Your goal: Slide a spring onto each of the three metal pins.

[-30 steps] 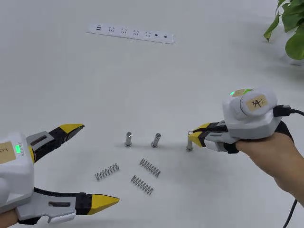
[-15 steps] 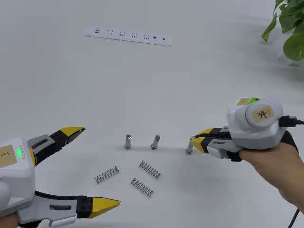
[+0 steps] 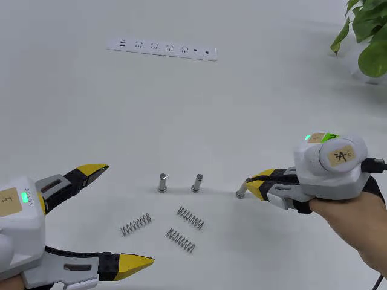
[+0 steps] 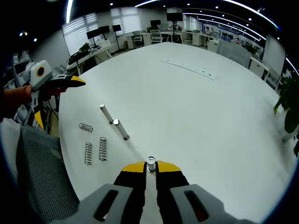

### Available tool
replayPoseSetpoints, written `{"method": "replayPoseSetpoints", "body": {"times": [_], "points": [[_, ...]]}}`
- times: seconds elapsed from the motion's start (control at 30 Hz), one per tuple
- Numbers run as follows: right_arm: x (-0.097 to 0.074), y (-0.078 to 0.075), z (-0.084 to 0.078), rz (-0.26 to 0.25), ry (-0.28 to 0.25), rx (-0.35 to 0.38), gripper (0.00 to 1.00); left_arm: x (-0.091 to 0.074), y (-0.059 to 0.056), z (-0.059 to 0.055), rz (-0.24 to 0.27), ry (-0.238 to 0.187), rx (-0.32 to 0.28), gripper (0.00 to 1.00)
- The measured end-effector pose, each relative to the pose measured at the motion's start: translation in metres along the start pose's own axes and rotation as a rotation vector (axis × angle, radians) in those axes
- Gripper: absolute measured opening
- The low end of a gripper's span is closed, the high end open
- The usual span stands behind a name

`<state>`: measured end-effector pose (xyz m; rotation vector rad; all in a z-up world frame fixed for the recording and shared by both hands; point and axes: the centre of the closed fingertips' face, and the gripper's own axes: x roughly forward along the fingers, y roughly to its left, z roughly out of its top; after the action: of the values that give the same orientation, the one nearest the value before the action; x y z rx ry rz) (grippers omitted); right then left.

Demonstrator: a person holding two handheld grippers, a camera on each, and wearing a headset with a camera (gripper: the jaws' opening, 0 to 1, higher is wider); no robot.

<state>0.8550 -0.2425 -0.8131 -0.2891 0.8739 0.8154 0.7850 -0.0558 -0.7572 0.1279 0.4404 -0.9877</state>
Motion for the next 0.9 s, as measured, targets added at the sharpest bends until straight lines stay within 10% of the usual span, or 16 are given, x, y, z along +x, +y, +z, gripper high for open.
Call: {"method": "replayPoseSetpoints", "body": {"times": [0.9], "points": [[-0.0039, 0.0010, -0.0035, -0.001, 0.000, 0.004, 0.03, -0.0006, -0.0015, 0.0014, 0.001, -0.004, -0.001, 1.00]]}}
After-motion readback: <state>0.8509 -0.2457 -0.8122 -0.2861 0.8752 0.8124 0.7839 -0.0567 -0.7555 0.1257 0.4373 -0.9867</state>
